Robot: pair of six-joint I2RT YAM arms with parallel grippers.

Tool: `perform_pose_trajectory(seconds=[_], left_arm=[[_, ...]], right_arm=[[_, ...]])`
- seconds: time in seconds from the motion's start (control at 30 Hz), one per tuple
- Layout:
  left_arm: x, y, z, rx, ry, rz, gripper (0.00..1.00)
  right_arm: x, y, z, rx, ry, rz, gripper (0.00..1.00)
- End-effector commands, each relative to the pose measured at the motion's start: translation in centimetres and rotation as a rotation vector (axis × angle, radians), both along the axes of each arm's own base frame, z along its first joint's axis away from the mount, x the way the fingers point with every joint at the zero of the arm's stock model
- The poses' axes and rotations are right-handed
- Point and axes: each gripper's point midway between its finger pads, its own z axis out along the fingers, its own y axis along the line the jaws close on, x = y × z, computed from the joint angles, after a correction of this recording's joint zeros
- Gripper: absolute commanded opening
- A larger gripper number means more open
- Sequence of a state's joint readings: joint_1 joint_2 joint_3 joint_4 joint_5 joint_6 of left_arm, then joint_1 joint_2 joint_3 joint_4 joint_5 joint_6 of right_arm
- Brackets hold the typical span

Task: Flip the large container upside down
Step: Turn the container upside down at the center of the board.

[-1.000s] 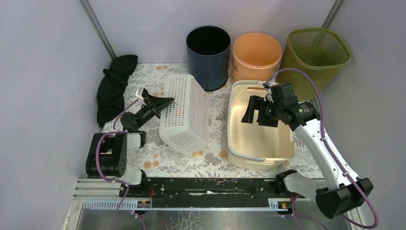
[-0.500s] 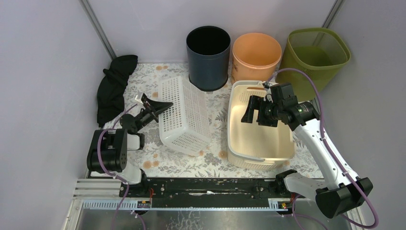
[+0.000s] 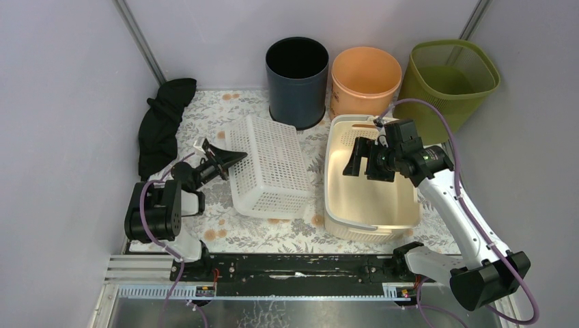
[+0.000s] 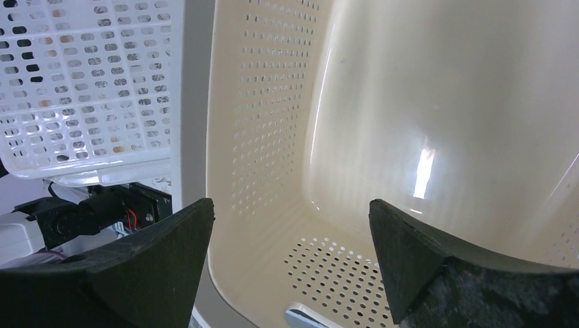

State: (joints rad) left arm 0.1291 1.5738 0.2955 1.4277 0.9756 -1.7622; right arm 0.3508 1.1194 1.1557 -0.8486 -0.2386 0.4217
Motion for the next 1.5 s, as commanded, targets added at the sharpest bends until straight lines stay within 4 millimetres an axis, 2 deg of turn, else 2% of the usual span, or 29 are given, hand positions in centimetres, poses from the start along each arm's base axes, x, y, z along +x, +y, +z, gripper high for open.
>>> perform_pose_trajectory(seconds=[0.0, 0.3, 0.53, 0.87, 1.0, 1.47], left_arm=[[0.3, 0.3, -1.4, 0.051, -0.004, 0.000, 0.51], [1.2, 0.6, -3.3, 0.109, 0.065, 0.014, 0.52], [2.1, 1.4, -5.3, 0.343, 0.146, 0.030, 0.58], [2.3, 3.2, -8.1, 0.518, 0.268, 0.060, 0.59], [2.3, 3.8, -8.6, 0.563, 0.297, 0.074, 0.64], [2.5, 5.8, -9.8, 0.647, 0.363, 0.113, 0.68]], right_arm=[[0.2, 0.7, 0.2, 0.030, -0.009, 0.018, 0.91], [0.2, 0.7, 0.1, 0.031, -0.008, 0.018, 0.92], [0.2, 0.8, -0.1, 0.032, -0.006, 0.021, 0.92], [0.1, 0.9, -0.3, 0.038, -0.005, 0.026, 0.92], [0.2, 1.0, -0.3, 0.040, -0.007, 0.028, 0.92], [0.1, 1.0, -0.4, 0.038, -0.005, 0.034, 0.92]])
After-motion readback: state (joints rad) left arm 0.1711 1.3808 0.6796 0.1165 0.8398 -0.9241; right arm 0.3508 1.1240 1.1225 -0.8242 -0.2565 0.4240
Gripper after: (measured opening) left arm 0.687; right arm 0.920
